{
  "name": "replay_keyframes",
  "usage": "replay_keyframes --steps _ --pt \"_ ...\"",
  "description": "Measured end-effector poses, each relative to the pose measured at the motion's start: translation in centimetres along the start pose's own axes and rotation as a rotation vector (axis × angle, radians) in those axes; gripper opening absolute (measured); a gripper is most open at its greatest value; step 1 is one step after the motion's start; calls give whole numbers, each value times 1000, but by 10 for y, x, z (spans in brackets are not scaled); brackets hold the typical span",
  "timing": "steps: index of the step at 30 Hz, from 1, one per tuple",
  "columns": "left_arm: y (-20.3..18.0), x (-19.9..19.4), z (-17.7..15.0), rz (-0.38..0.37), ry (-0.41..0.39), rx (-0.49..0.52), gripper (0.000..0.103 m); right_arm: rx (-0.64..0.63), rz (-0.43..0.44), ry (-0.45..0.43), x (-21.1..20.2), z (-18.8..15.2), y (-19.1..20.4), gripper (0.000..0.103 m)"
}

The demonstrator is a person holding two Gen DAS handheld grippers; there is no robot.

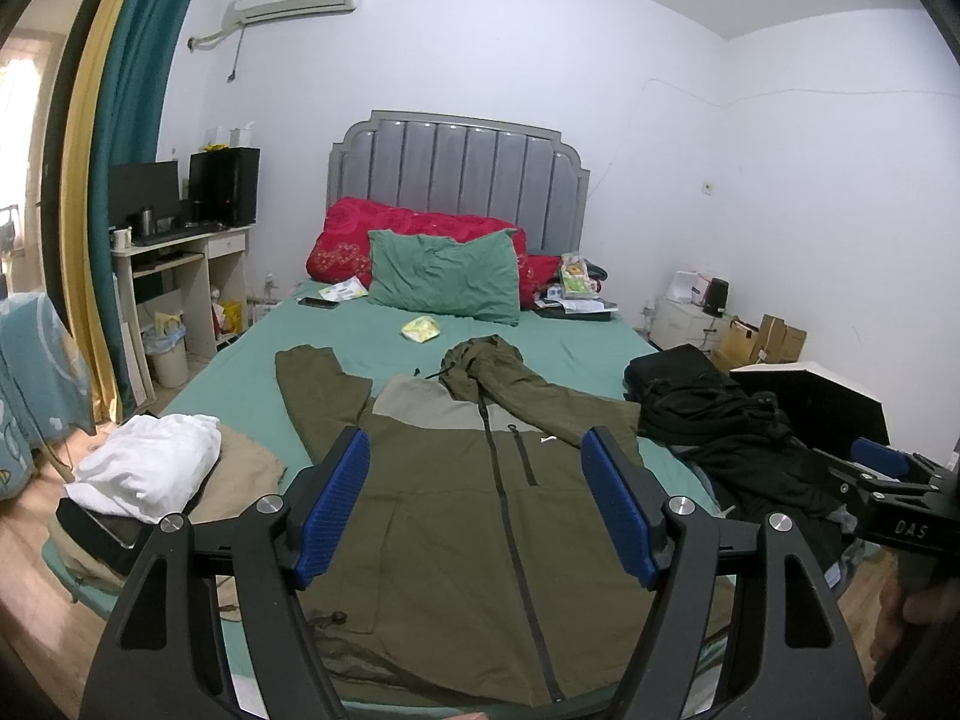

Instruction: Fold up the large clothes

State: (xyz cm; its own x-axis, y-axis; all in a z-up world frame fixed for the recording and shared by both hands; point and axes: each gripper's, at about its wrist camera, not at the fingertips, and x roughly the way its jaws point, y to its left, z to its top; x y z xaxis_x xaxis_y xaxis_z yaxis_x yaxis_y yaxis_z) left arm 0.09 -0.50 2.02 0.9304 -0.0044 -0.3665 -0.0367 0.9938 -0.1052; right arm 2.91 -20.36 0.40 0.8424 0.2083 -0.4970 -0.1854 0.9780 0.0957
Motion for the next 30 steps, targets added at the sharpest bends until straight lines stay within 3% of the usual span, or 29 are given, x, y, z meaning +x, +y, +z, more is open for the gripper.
replay_keyframes --steps 10,16,24,30 --pt "-5 9 -2 -24 16 34 76 0 -1 4 3 -2 0 102" --pt "2 37 -9 -61 101 18 76 -2 -10 36 28 -6 -6 102" --pt "38 119 -22 -56 203 -46 76 -26 -43 140 118 -9 -26 102" --pt "69 226 -41 -56 291 -34 76 -103 -106 241 221 -10 -45 102"
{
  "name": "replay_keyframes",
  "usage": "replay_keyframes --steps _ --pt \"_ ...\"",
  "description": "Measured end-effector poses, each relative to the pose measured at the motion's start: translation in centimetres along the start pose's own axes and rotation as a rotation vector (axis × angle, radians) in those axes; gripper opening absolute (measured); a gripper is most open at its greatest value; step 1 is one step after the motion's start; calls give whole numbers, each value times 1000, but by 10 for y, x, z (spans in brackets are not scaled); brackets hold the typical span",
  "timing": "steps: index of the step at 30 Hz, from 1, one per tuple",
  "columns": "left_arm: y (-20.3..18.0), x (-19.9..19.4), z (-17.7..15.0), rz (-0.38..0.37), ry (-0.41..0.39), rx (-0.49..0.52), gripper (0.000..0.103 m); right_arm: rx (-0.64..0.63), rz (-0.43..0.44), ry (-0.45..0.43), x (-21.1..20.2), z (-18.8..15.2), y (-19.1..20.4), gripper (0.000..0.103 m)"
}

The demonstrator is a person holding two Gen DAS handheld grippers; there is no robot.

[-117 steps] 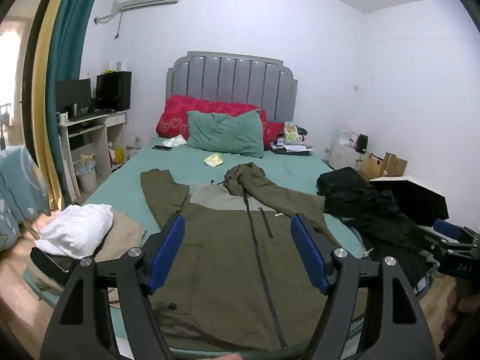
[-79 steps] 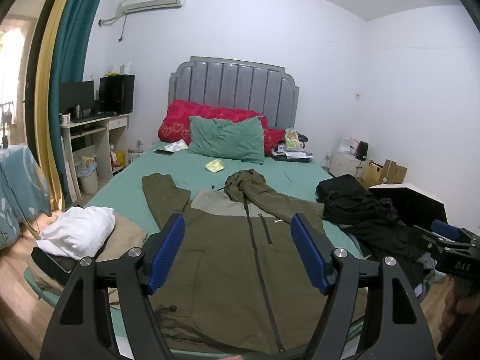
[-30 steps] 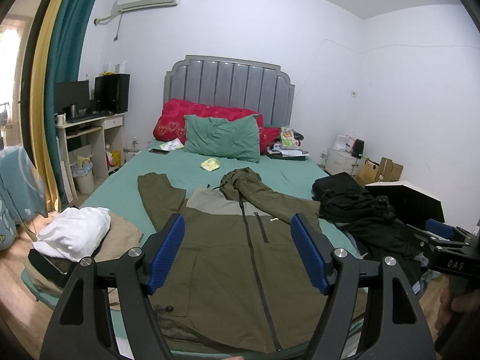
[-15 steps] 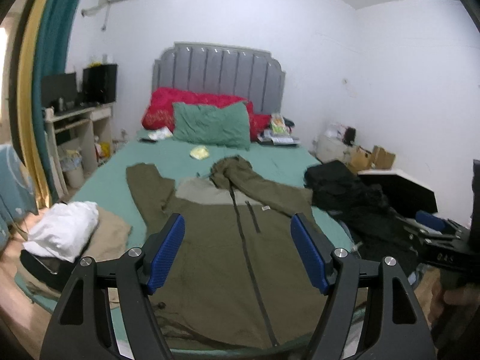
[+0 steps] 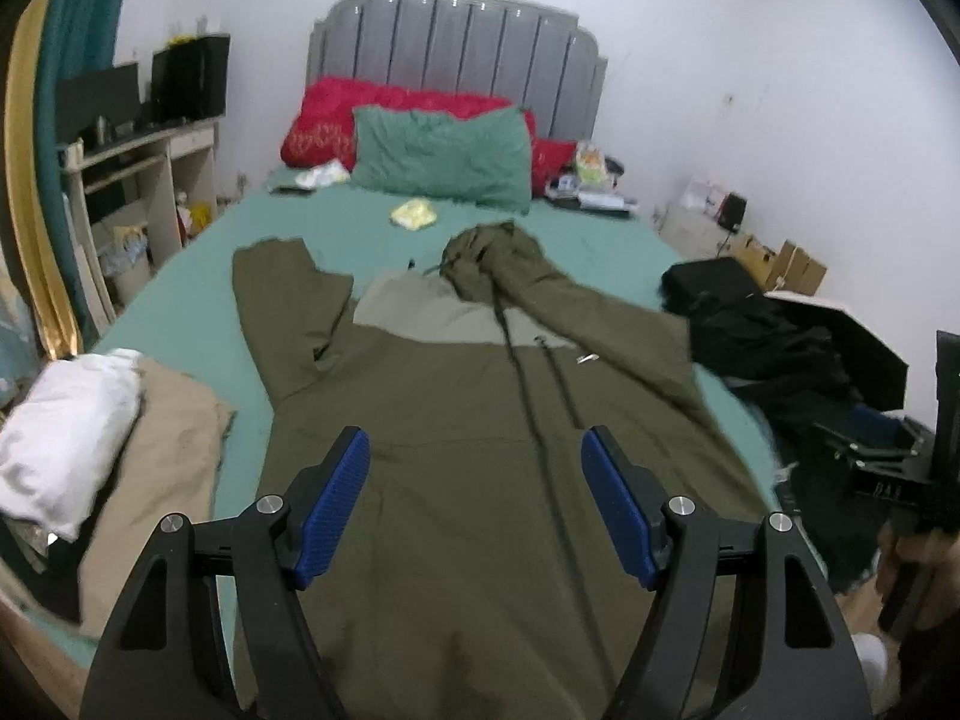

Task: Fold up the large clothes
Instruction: 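Lower the right tool onto the jacket sleeve and close its fingers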

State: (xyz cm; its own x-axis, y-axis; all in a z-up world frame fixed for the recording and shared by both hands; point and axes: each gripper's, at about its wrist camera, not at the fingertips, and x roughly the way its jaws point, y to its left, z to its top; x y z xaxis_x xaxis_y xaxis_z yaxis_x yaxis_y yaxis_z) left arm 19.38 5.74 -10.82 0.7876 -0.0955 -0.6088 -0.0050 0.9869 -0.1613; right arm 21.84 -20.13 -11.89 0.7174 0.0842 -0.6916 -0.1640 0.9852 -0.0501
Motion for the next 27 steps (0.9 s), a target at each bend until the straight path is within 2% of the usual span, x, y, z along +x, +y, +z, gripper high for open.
replay_keyframes --steps 3,4,6,8,12,13,14,15,17,18,22,24,27 --pt "17 54 6 -32 50 11 76 -56 -15 11 51 16 3 102" --pt "21 68 10 -17 49 20 76 -70 -15 14 69 22 5 102" --pt "26 94 18 66 7 52 76 -90 -5 20 108 37 10 102" --pt "35 119 25 87 -27 55 76 -90 12 21 144 52 13 102" --pt "72 164 29 93 -32 -38 76 -63 63 24 219 86 21 101" --pt "80 172 27 114 -5 -59 76 -71 66 29 232 92 26 98" --pt "86 179 28 121 21 -73 76 -78 70 37 252 102 33 91" --pt "93 182 29 124 26 -85 76 -90 77 39 266 110 40 89" --pt "104 177 29 164 -5 -92 76 -147 67 30 297 126 58 88" --pt "110 179 32 172 -4 -92 76 -168 61 31 310 132 67 84" --pt "135 189 33 241 21 -74 76 -170 68 44 363 164 96 78" --pt "149 192 32 271 27 -75 76 -180 48 67 387 175 109 73" --pt "171 195 32 321 60 -106 76 -210 15 86 417 181 122 70"
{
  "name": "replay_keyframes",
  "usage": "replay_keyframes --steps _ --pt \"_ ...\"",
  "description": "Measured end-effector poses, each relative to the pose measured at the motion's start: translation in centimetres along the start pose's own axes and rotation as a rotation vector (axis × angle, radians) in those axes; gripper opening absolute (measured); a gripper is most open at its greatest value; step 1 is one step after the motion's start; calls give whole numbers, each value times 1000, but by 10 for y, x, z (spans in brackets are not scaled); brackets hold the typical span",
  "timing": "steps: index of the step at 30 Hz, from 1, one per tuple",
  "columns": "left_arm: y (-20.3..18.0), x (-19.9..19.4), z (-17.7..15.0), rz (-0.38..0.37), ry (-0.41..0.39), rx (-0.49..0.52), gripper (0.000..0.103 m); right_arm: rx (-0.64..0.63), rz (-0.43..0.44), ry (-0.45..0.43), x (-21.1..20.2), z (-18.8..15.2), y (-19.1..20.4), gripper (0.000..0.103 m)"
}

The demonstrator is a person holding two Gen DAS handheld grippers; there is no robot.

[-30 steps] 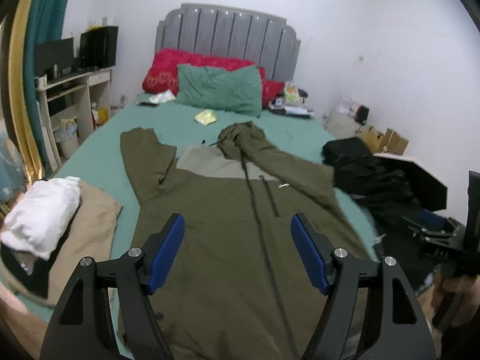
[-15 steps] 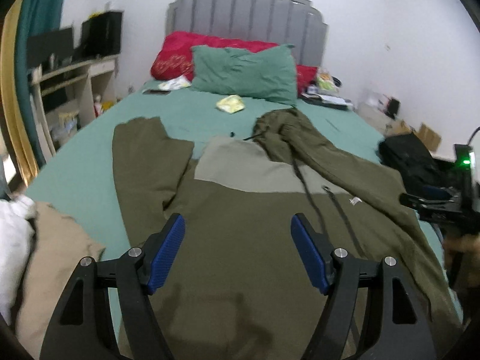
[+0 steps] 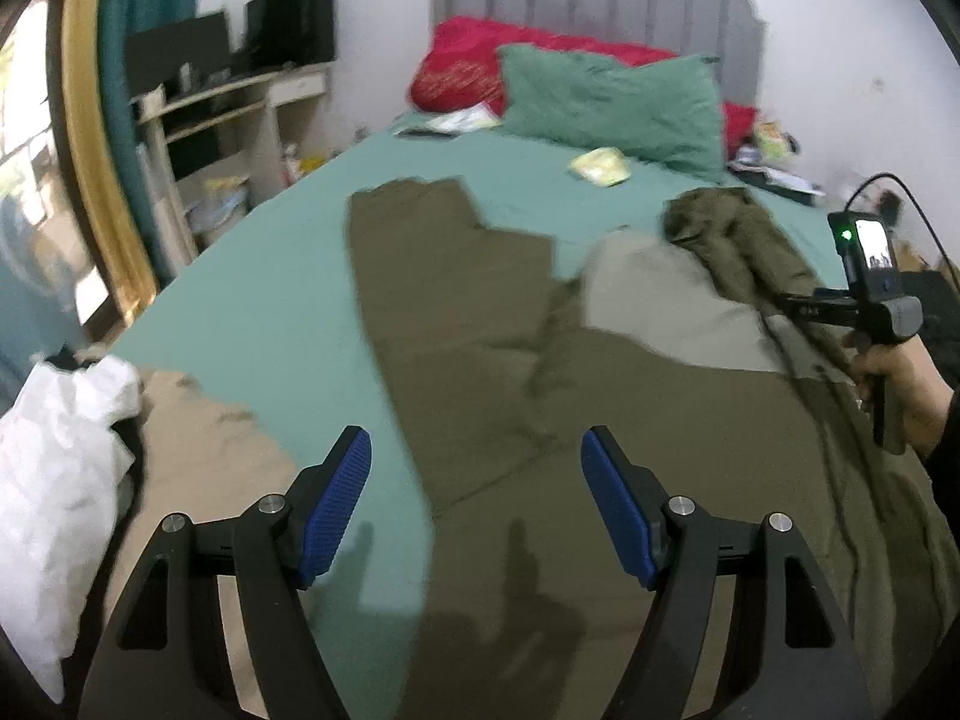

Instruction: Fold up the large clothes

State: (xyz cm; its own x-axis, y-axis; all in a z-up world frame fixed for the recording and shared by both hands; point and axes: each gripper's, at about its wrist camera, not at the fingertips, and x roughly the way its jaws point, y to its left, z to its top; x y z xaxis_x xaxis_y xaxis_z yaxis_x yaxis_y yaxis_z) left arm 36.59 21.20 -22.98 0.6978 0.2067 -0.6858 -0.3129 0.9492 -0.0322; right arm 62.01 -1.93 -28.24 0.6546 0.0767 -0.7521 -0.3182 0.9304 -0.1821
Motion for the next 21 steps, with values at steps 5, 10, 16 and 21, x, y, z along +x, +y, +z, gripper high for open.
replay_keyframes --steps 5,10,16,21 --pt "18 6 6 56 19 -14 76 76 -72 24 30 16 -13 2" --pt "19 11 14 25 41 -64 76 145 -66 -66 -18 26 -23 2" --pt "21 6 15 6 61 -100 76 89 134 -157 -116 26 21 2" --pt "28 -3 9 -24 93 -147 76 40 272 -107 -131 7 88 2"
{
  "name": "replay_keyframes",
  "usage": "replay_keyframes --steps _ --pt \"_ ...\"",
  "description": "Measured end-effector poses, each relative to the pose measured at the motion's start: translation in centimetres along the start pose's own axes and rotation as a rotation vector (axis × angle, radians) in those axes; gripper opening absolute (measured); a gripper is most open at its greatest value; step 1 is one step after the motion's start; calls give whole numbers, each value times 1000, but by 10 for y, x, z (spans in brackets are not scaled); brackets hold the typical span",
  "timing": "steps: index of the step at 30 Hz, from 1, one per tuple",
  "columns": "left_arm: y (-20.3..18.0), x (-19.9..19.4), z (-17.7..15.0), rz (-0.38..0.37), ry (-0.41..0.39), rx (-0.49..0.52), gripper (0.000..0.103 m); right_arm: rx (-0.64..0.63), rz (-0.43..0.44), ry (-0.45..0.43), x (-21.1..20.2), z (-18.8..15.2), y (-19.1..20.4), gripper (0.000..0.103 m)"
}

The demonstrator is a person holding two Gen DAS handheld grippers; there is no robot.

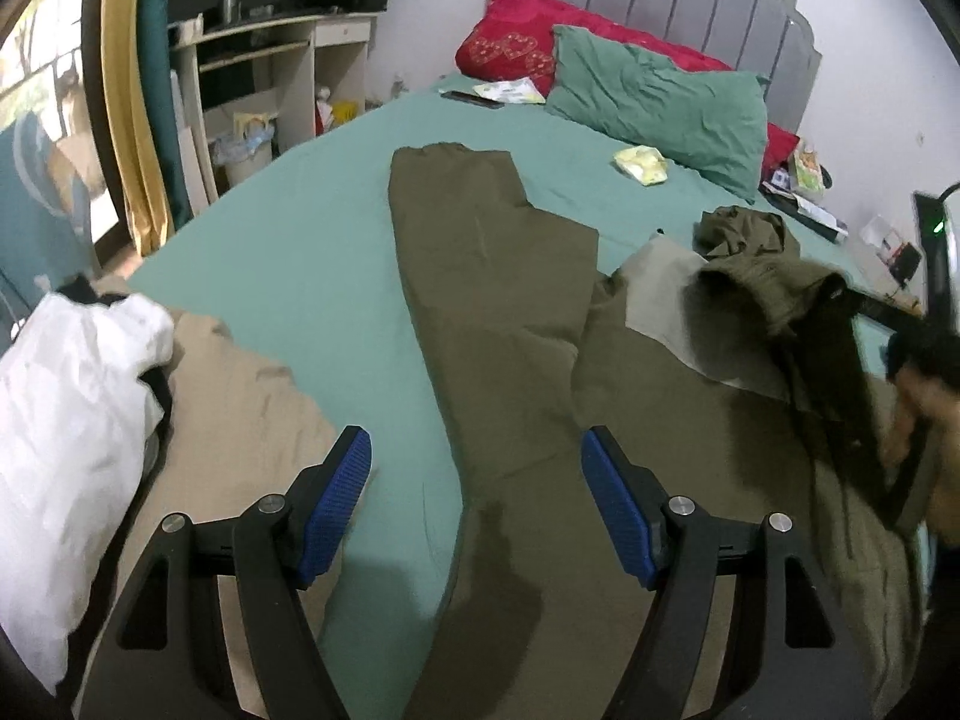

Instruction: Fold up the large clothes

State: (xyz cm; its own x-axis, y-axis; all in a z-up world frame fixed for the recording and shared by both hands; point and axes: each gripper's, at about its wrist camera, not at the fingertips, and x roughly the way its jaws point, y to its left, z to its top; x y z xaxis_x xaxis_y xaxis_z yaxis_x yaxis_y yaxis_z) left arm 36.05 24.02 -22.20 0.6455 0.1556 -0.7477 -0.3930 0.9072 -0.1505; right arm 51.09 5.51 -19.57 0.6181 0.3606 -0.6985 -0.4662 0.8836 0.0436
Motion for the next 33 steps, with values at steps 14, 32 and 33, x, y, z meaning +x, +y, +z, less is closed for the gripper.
replay_keyframes --steps 14,32,33 --pt "28 -10 -9 -13 8 33 76 -116 -24 241 34 -76 52 66" --pt "65 10 -20 -8 72 -28 76 -244 -15 -75 53 7 169 81" --pt "65 12 -20 -3 78 -30 76 -262 40 -49 63 12 180 81"
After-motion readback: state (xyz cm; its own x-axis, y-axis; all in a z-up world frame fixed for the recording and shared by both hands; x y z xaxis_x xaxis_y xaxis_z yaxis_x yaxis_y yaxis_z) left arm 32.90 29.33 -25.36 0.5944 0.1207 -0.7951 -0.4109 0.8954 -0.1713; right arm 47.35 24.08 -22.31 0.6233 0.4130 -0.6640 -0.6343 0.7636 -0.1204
